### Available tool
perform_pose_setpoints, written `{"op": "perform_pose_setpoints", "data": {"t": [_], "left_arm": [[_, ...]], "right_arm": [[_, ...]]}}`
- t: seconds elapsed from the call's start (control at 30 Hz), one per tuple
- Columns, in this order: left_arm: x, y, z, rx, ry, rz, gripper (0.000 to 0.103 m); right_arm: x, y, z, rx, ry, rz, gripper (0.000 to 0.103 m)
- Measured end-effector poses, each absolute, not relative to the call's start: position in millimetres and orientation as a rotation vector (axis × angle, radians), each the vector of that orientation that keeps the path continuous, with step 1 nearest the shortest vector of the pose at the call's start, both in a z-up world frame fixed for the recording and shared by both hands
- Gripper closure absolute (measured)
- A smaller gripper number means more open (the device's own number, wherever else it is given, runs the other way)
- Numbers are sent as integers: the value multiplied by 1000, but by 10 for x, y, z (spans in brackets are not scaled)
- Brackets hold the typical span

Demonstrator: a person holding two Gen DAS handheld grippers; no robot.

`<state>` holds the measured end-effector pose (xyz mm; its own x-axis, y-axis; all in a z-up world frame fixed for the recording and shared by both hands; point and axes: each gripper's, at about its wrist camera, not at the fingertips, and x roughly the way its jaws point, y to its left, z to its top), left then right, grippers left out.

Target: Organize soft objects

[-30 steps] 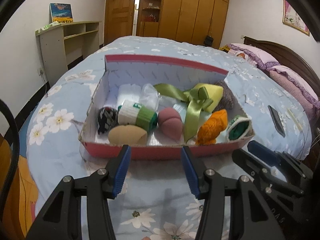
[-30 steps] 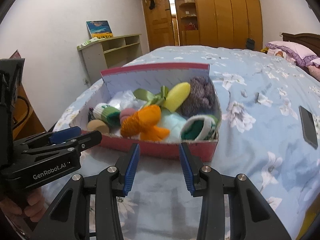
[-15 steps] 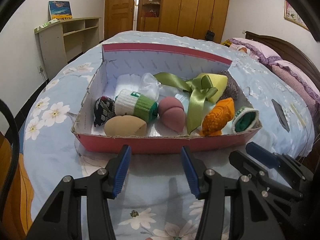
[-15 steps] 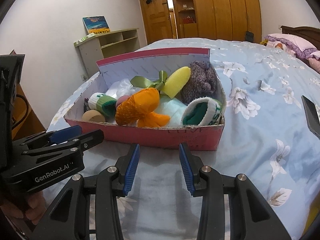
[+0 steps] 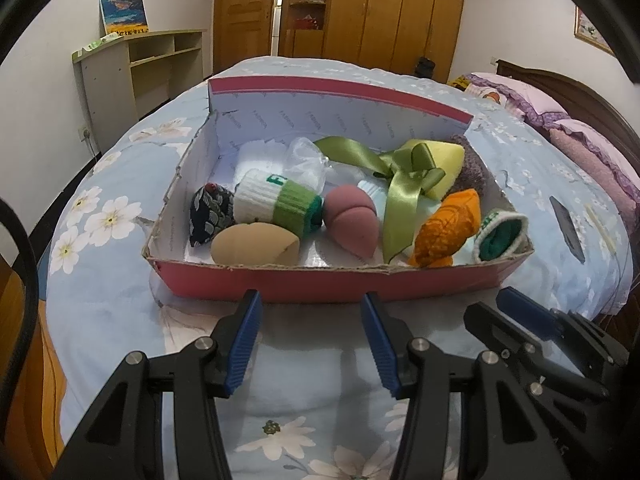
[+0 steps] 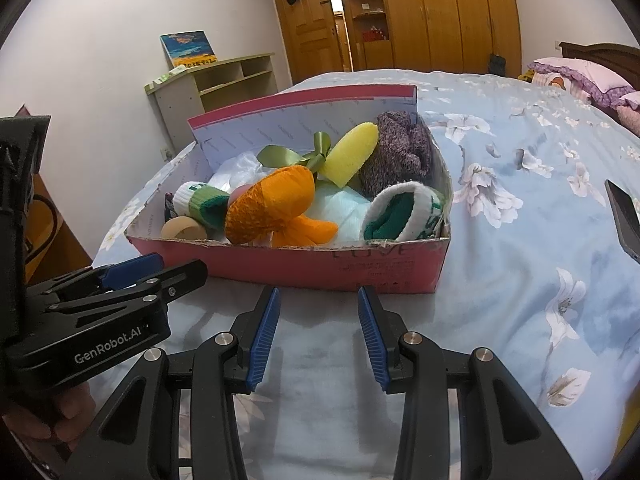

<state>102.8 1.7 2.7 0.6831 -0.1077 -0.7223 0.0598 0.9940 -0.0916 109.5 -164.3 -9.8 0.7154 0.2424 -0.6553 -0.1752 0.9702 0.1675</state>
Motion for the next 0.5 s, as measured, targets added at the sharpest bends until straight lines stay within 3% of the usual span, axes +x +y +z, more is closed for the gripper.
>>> {"op": "perform_pose_setpoints", "data": {"t": [0.5], "left_arm": [[1025, 34, 13, -68, 817, -85, 49]], "right_arm": [[1099, -1645, -104, 98, 741, 231, 61]]}}
